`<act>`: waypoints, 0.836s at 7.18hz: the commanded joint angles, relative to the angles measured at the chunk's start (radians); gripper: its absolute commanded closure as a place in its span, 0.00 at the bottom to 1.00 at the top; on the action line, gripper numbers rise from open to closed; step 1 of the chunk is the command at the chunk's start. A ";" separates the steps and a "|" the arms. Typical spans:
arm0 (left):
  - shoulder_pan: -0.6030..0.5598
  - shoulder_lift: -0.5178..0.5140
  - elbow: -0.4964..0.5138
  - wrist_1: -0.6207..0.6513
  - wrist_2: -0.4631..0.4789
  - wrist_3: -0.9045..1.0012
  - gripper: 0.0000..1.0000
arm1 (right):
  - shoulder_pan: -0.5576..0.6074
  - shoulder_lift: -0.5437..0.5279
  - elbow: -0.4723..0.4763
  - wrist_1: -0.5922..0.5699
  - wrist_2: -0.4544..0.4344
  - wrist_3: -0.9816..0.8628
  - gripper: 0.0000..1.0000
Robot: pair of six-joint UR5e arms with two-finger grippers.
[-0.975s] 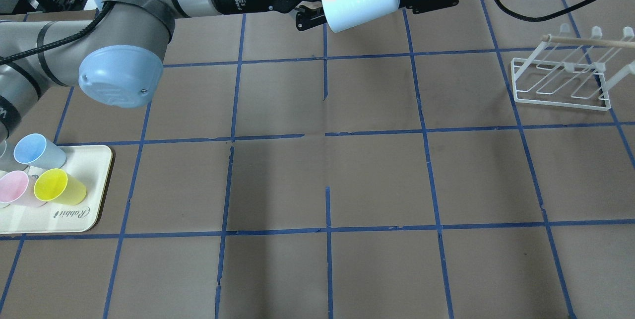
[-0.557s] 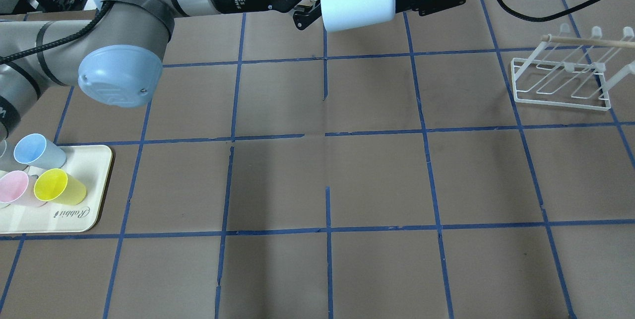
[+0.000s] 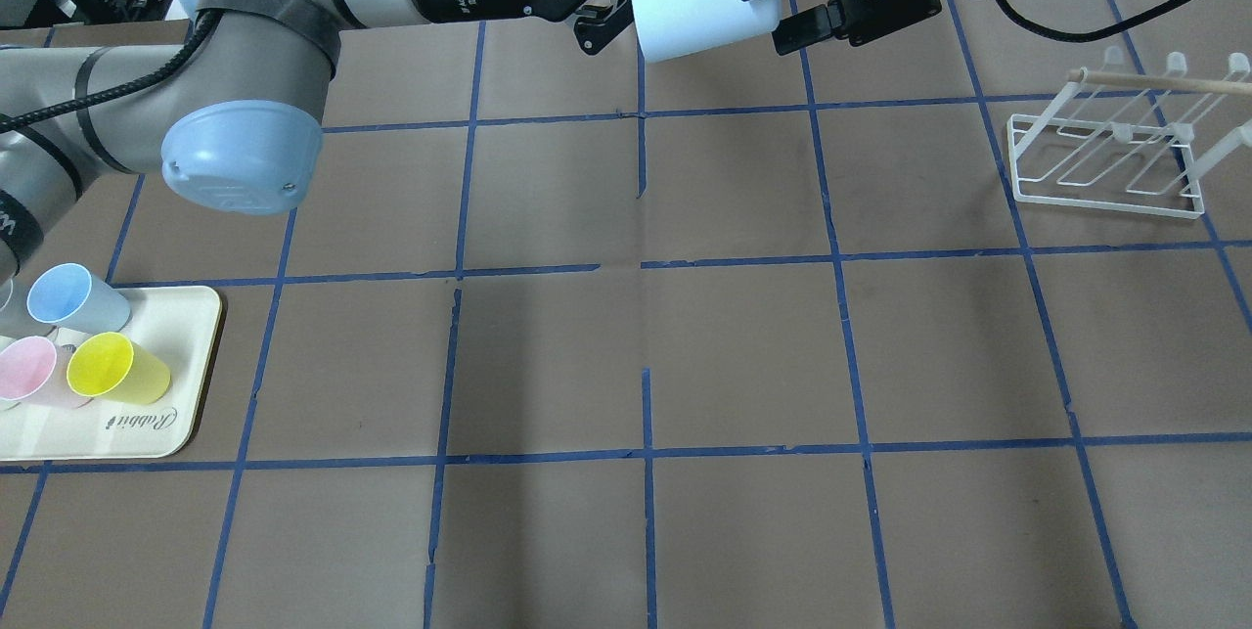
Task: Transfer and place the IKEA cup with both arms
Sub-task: 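Open the right gripper and pull it back while the left gripper holds the cup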
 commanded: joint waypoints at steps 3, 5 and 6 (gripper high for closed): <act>0.163 -0.014 0.016 0.092 0.177 -0.154 1.00 | -0.001 0.005 -0.038 -0.066 -0.503 0.192 0.00; 0.188 -0.017 0.021 0.141 0.469 -0.147 1.00 | 0.005 0.024 -0.009 -0.230 -0.766 0.465 0.00; 0.190 -0.017 0.025 0.141 0.575 -0.130 1.00 | 0.011 0.035 0.014 -0.305 -0.828 0.574 0.00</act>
